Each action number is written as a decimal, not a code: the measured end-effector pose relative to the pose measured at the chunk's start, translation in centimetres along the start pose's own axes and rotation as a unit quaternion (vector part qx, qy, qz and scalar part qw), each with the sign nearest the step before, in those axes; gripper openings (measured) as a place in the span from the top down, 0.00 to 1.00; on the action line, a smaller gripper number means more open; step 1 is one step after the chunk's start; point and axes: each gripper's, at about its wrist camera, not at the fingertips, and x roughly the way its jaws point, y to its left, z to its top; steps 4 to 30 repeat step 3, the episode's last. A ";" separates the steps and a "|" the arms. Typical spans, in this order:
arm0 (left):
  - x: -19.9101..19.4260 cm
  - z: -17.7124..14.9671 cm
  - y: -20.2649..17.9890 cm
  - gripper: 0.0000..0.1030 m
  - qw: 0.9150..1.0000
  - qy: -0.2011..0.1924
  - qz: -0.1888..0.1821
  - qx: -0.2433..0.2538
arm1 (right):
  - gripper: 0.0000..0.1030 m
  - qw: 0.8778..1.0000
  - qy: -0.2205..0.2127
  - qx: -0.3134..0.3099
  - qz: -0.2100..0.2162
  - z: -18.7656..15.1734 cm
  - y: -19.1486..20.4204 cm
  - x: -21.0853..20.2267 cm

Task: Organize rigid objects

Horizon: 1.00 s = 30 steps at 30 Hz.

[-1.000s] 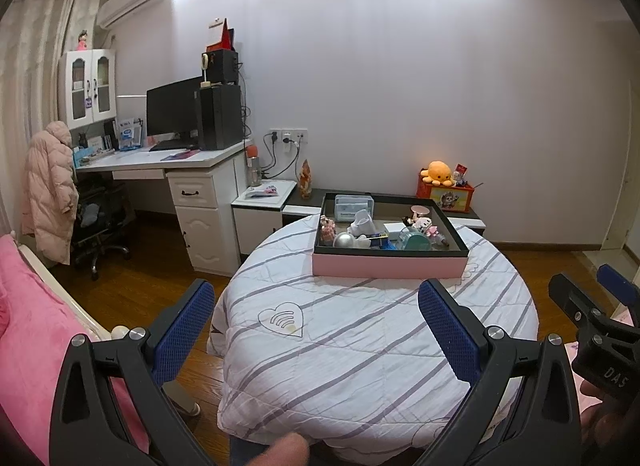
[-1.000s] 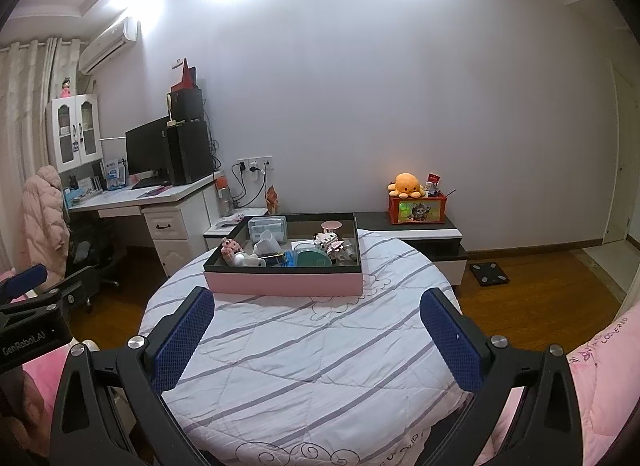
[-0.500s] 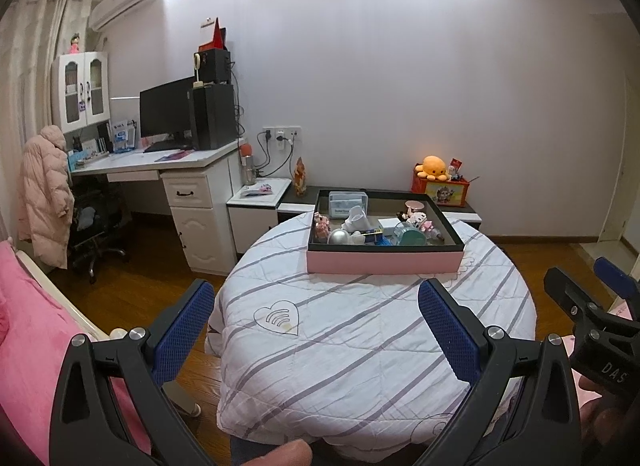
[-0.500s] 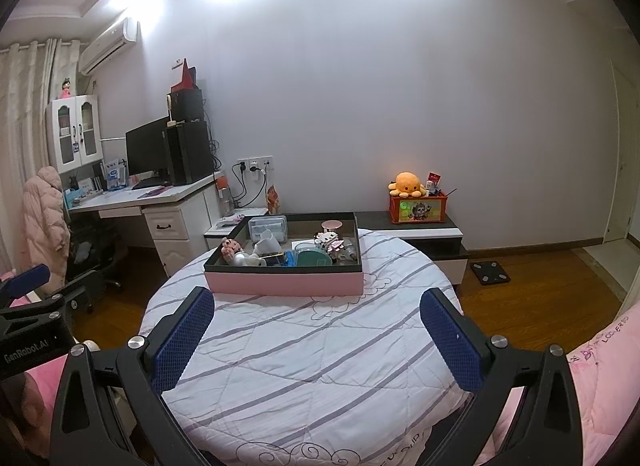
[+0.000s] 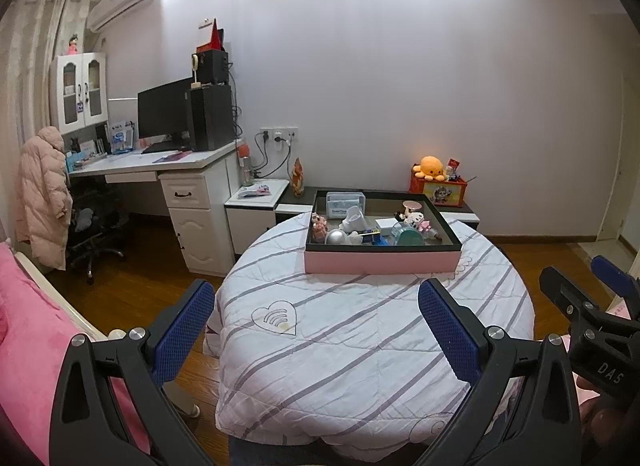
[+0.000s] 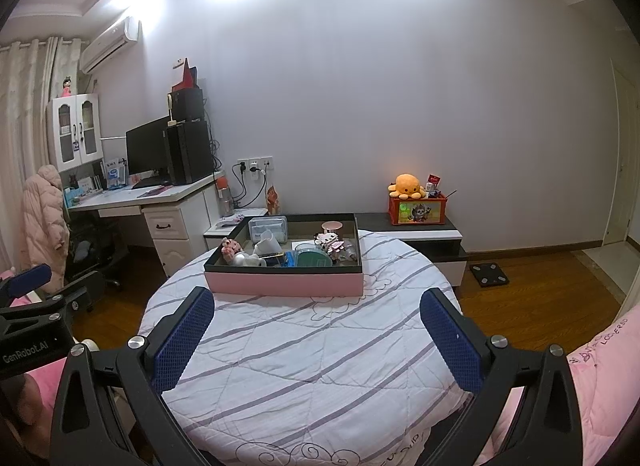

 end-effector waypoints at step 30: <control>-0.1 0.1 0.1 0.00 1.000 -0.001 0.001 -0.001 | 0.00 1.000 0.002 0.000 0.000 0.0 0.0 0.1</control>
